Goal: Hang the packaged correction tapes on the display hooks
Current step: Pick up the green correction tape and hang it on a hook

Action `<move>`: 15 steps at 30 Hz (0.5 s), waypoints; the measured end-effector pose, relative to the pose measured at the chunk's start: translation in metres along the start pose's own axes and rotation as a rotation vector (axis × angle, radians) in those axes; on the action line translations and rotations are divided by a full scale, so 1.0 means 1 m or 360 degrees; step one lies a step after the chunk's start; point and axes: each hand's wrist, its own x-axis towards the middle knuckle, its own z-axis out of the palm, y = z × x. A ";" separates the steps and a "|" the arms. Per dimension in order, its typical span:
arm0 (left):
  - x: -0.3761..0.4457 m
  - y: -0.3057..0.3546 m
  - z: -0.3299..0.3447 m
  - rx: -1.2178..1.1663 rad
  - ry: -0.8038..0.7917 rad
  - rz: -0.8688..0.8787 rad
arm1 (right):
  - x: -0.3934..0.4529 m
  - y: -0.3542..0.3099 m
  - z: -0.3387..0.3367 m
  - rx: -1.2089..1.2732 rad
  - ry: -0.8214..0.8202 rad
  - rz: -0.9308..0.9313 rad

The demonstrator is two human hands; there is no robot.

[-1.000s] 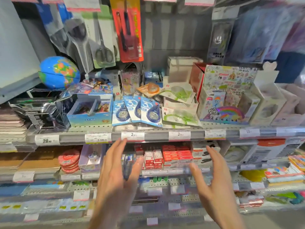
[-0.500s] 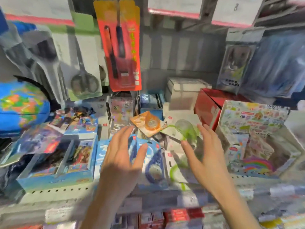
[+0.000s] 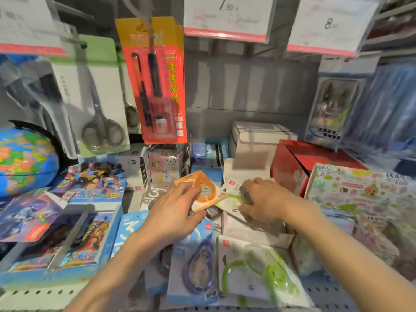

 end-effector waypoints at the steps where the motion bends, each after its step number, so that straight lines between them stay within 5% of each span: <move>1: 0.002 -0.002 0.000 0.0006 -0.0002 0.0017 | 0.001 0.001 -0.001 -0.0009 -0.0023 -0.0022; 15: -0.006 -0.026 -0.022 0.0055 0.0068 0.0087 | 0.008 0.012 -0.007 0.0006 0.0021 -0.0091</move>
